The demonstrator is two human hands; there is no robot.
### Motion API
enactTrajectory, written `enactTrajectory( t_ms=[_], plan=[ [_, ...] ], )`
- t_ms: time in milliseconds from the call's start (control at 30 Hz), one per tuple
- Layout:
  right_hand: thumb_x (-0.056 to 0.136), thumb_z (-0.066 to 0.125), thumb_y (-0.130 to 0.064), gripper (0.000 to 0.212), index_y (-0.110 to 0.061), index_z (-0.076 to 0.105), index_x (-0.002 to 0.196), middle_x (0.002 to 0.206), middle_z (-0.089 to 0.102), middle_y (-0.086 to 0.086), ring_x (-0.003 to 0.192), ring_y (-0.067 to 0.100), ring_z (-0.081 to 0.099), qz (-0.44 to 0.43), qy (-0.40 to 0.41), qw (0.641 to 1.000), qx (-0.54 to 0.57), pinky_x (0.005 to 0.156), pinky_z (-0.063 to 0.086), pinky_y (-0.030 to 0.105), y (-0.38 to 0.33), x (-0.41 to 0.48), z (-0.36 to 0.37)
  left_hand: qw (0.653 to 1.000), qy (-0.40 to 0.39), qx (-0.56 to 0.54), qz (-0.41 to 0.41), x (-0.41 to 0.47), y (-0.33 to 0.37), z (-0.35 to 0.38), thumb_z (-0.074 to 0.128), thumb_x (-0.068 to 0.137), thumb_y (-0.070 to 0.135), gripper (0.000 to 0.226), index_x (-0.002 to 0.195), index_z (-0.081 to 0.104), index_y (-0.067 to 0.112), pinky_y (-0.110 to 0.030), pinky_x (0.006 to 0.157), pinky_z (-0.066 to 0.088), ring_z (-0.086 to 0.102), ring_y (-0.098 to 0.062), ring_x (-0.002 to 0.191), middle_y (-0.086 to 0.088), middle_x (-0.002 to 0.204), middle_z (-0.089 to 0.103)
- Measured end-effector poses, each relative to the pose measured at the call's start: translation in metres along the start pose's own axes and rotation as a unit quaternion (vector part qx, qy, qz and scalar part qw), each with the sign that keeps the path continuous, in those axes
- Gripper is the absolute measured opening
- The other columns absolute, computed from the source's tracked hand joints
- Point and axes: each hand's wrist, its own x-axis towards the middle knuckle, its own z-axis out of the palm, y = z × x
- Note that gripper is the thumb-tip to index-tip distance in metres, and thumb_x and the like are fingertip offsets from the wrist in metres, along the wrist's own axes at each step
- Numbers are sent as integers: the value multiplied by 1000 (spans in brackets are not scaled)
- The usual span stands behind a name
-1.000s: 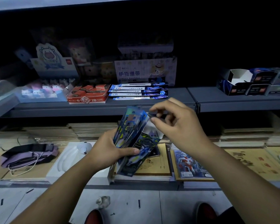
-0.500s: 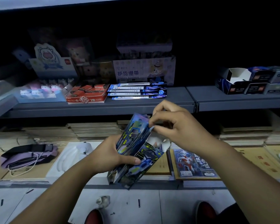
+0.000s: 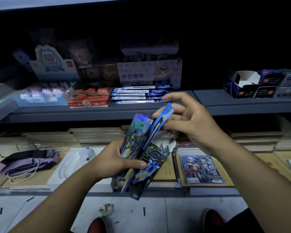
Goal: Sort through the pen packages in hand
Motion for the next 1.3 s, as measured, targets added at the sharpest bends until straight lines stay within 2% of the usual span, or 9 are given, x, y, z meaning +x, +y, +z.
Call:
enactTrajectory(
  t_ms=[67, 200, 300, 400, 533, 733, 900, 1033, 1300],
  plan=[
    [83, 67, 20, 44, -7, 60, 117, 111, 76, 16, 101, 29, 73, 23, -18, 1000, 6, 79, 60, 36, 0, 0, 1, 1000, -4, -4, 1, -1, 0, 0, 87, 76, 11, 40, 110, 68, 18, -25, 83, 58, 75, -13, 97, 5, 103, 79],
    [79, 75, 11, 18, 0, 66, 90, 108, 76, 11, 95, 20, 71, -1, -39, 997, -70, 77, 58, 28, -3, -1, 1, 1000, 0, -2, 2, -3, 2, -1, 87, 75, 12, 41, 111, 69, 18, -33, 90, 58, 75, -15, 98, 3, 104, 79],
    [77, 76, -2, 16, -1, 62, 86, 105, 77, 11, 89, 19, 72, -8, -19, 998, -52, 72, 56, 35, -5, -1, 1, 1000, 13, -20, 7, -2, 2, -3, 85, 76, 7, 29, 100, 72, 15, -25, 74, 56, 76, -9, 79, 3, 88, 80],
    [77, 72, -6, 17, -5, 58, 88, 101, 76, 15, 79, 20, 70, -32, 10, 999, 17, 64, 54, 30, -7, 0, 1, 999, 18, -37, 7, -2, 4, -1, 82, 78, -1, 21, 92, 70, 11, -14, 57, 50, 69, -2, 56, 5, 70, 76],
    [81, 73, -2, 18, -10, 60, 90, 95, 74, 14, 79, 23, 69, -57, 69, 992, 89, 65, 55, 29, -7, 2, 2, 999, 24, -29, 12, 1, 4, -3, 86, 74, 7, 37, 108, 72, 13, -29, 82, 57, 77, -16, 92, 0, 99, 80],
    [91, 67, 0, 14, -12, 60, 91, 79, 69, 7, 64, 19, 63, -109, 204, 968, 94, 60, 53, 26, -14, 7, -8, 998, 59, -11, 2, 4, -5, -8, 89, 73, 14, 33, 102, 73, 17, -22, 72, 54, 76, -11, 82, 3, 90, 80],
    [92, 68, 5, 15, -7, 59, 87, 70, 62, 8, 53, 16, 60, -107, 312, 944, 17, 50, 49, 27, -6, 9, -13, 994, 105, -33, 16, 4, -6, -10, 88, 73, 10, 37, 106, 73, 16, -30, 84, 57, 76, -15, 93, 3, 99, 80],
    [92, 68, 6, 14, 10, 57, 100, 75, 58, 17, 51, 13, 60, -115, 339, 934, -20, 47, 49, 25, -3, 9, -13, 992, 119, -36, 22, 5, -7, -9, 88, 73, 10, 37, 107, 73, 15, -33, 87, 57, 76, -15, 93, 2, 99, 80],
    [92, 68, 4, 21, -11, 54, 87, 67, 62, -3, 50, 12, 60, -111, 358, 925, -62, 47, 50, 26, 0, 8, -16, 992, 123, -22, 30, 5, -8, -10, 88, 73, 11, 37, 106, 73, 18, -25, 80, 56, 76, -11, 91, 6, 98, 80]
  ],
)
